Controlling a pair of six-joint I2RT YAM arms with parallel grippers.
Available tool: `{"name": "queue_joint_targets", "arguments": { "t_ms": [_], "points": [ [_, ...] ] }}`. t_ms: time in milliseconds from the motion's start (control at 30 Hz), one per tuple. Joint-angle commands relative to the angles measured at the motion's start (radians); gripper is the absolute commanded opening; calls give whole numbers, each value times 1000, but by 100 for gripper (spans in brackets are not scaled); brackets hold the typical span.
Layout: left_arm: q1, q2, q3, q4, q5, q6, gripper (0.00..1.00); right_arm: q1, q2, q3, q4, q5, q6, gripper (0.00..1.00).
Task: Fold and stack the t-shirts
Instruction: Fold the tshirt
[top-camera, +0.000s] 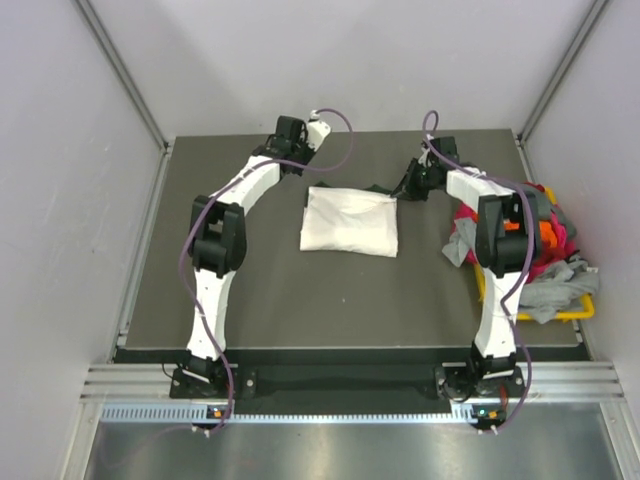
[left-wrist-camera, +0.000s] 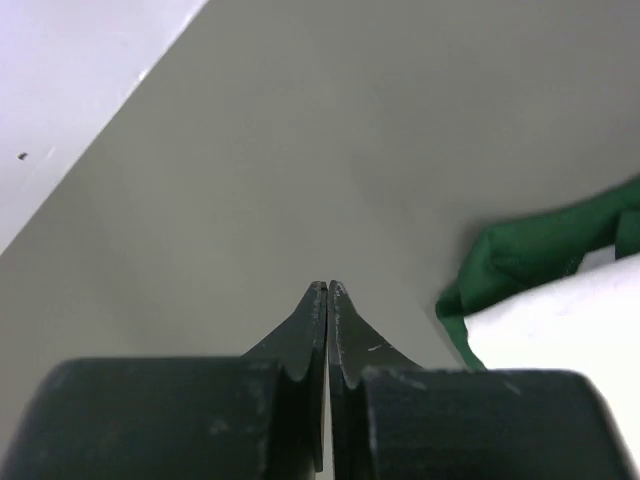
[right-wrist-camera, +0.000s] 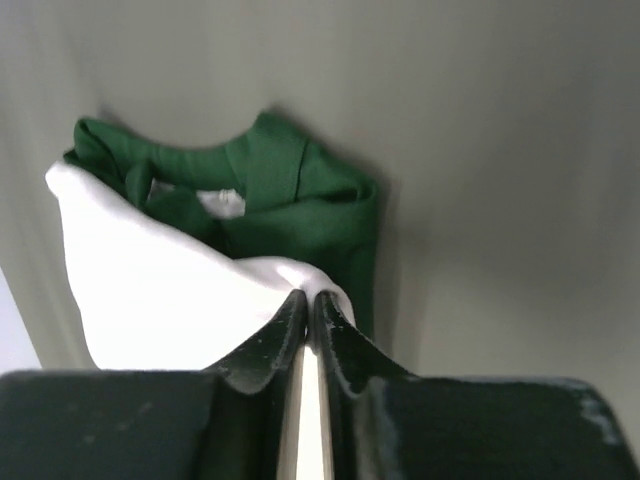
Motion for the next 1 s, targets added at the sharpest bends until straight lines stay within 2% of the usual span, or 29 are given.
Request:
{"name": "queue_joint_targets", "arguments": {
  "t_ms": [0, 67, 100, 167, 200, 367, 400, 467, 533, 567, 600, 667, 700, 767, 867, 967],
  "points": [
    [1, -8, 17, 71, 8, -21, 0, -19, 29, 70, 48, 27, -1, 12],
    [1, -16, -9, 68, 30, -12, 1, -22, 41, 80, 40, 34, -4, 21],
    [1, -17, -29, 77, 24, -12, 2, -24, 46, 88, 37, 29, -7, 45],
    [1, -23, -28, 83, 1, -18, 8, -24, 59, 119, 16, 31, -10, 59],
    [1, -26, -12, 74, -5, -20, 11, -24, 61, 131, 8, 49, -18, 64],
    [1, -100, 28, -1, 19, -33, 31, -36, 18, 260, -84, 135, -102, 69],
    [2, -117, 19, -7, 25, -41, 34, -36, 0, 274, -104, 188, -125, 69],
    [4, -178, -49, -29, 73, -58, 35, -32, -80, 257, -148, 259, -186, 64],
    [4, -261, -125, -30, 175, -63, 34, 5, -204, 176, -121, 320, -232, 55],
    [1, -288, -203, -32, 277, -49, 34, 20, -238, 78, -112, 339, -261, 52],
    [-2, -322, -236, -39, 362, -40, 34, 48, -266, 36, -105, 318, -266, 45],
    [-16, -329, -276, -62, 427, -47, 34, 71, -293, -56, -122, 200, -271, 36],
    [-19, -309, -276, -75, 444, -49, 33, 95, -296, -83, -122, 163, -269, 28],
    [-21, -275, -264, -82, 461, -66, 31, 125, -293, -155, -78, 79, -237, 21],
    [-21, -191, -203, -96, 442, -69, 28, 142, -243, -154, -18, 21, -203, 18],
    [-19, -117, -141, -96, 421, -75, 27, 142, -150, -61, -47, 41, -197, 16]
  ]
}}
